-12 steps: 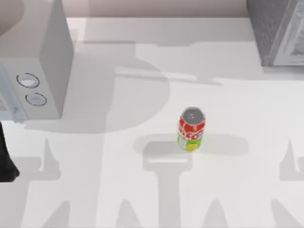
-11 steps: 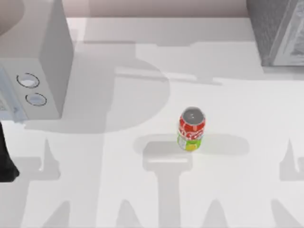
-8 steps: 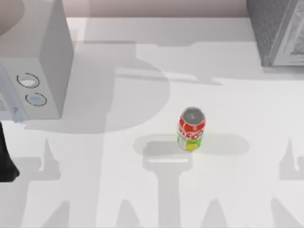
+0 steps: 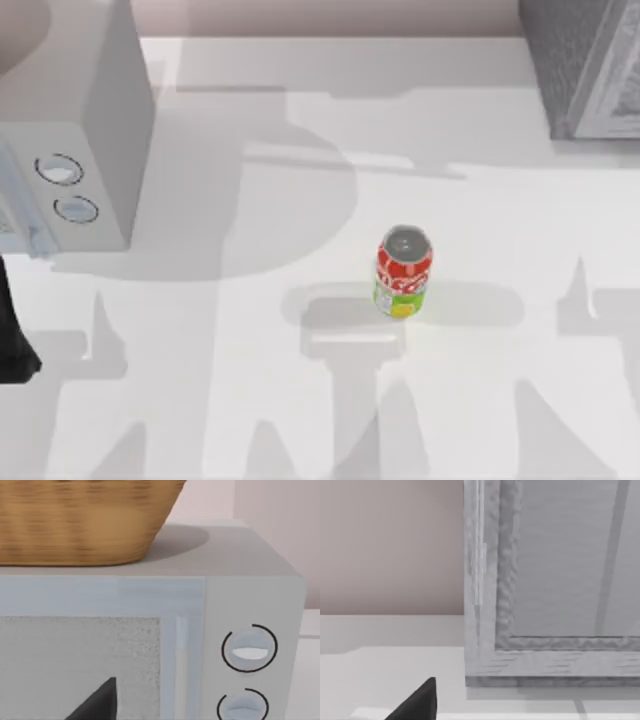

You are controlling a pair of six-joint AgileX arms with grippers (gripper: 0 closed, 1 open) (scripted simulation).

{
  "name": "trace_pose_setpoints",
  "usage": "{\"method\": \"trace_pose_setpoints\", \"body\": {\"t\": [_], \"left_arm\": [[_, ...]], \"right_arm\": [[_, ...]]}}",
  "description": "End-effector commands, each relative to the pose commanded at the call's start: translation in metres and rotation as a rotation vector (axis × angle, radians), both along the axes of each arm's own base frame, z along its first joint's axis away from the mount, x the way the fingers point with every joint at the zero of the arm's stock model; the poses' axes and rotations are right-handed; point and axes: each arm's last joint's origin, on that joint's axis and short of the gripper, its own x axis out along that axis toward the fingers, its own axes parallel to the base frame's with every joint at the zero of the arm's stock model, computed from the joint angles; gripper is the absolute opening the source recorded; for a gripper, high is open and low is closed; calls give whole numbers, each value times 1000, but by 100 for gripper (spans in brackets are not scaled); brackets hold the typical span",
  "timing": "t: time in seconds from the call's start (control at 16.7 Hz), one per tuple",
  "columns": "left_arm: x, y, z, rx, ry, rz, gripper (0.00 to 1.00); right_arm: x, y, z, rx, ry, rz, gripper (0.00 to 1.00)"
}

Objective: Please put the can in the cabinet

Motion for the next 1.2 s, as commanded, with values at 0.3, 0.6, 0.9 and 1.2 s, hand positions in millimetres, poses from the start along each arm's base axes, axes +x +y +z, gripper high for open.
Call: {"method": "trace_pose_setpoints", "body": {"t": [0.3,0.6,0.9,1.2], "left_arm": [[0,0,0,0,0,0,100],[0,0,0,0,0,0,100],[0,0,0,0,0,0,100],[0,0,0,0,0,0,100]], "right_arm": [[45,44,5,-15,7,-5,100],[79,117,-25,-23,-4,-3,100],[76,188,-87,-16,-20,2,100],[49,227,-149,-2,-32,8,100]]}}
